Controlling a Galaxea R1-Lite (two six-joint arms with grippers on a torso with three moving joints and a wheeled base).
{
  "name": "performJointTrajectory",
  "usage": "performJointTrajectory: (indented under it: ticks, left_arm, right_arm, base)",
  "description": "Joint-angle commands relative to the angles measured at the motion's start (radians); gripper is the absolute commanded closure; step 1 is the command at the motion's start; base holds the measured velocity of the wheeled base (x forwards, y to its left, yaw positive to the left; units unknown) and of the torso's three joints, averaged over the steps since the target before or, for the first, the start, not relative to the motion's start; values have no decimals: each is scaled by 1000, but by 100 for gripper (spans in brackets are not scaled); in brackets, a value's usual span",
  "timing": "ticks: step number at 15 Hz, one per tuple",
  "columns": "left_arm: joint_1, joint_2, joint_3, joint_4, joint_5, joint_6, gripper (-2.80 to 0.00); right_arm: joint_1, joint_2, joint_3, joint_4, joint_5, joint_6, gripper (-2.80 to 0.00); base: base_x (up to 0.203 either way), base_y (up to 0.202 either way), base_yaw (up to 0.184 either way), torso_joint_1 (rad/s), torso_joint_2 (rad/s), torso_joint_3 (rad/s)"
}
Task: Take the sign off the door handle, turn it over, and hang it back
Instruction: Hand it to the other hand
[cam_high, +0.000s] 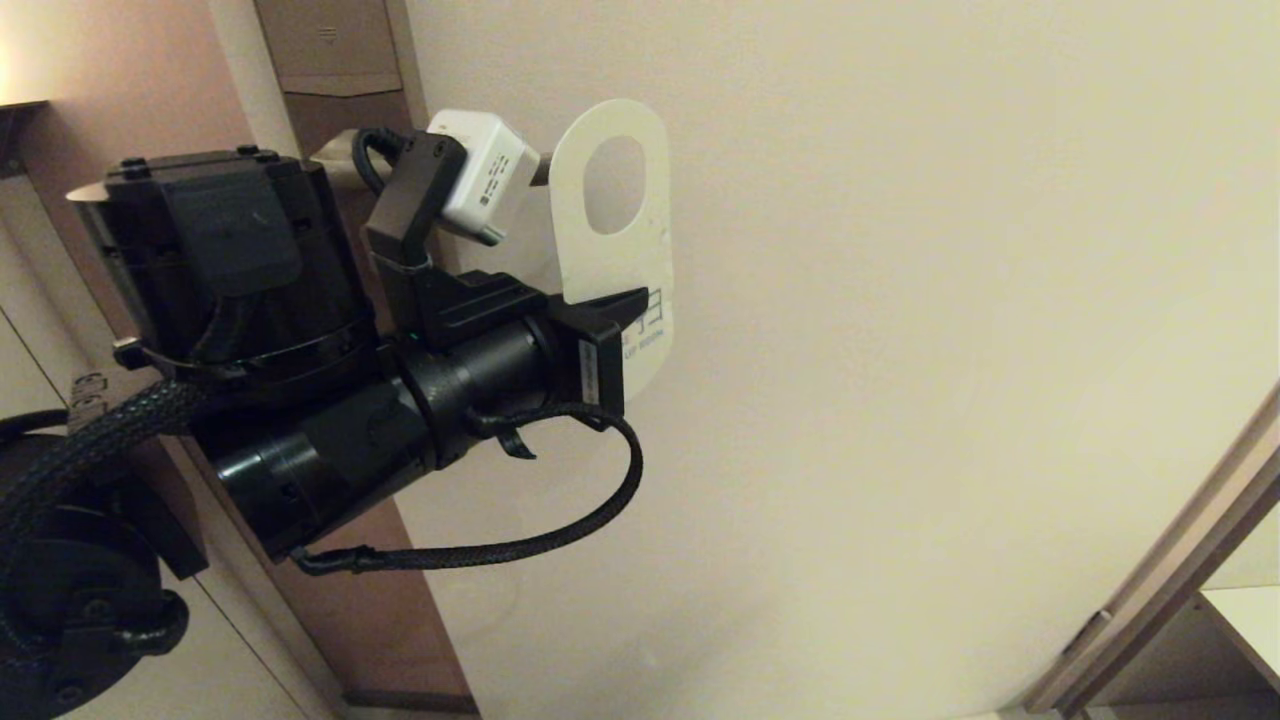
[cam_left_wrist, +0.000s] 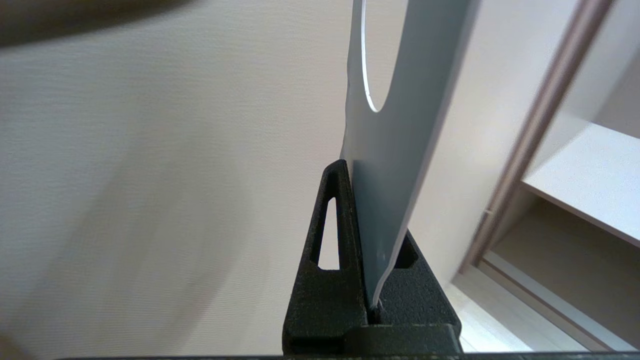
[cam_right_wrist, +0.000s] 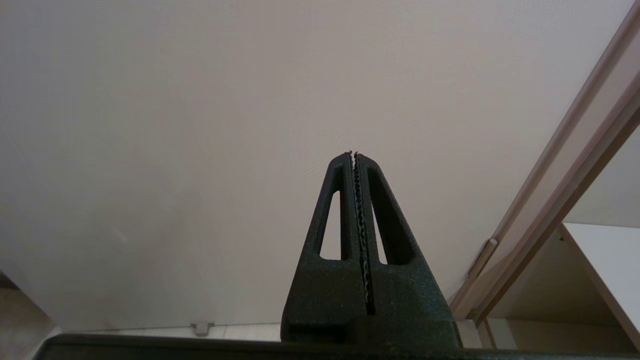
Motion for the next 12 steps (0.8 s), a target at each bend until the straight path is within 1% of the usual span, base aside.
performJointTrajectory:
  ticks: [1,4,6,10,12]
  left_arm:
    - [-7,-3,1,-4,-1,0,0]
    - [-8,-29,3,3,-17,-1,0]
    - [-11,-50,19,4,-63,-2,0]
    - [-13,-131,104,2,-263,-5,0]
    - [-12,-164,126,1,-362,-12,0]
  right_arm:
    - [0,0,0,-1,0,0,0]
    - [0,0,0,0,0,0,0]
    - [1,0,0,-2,0,0,0]
    - [0,0,0,0,0,0,0]
    - [0,0,0,0,0,0,0]
  base:
    - [0,0,0,0,0,0]
    - [0,0,0,0,0,0]
    - [0,0,0,0,0,0]
    - [0,0,0,0,0,0]
    - [0,0,0,0,0,0]
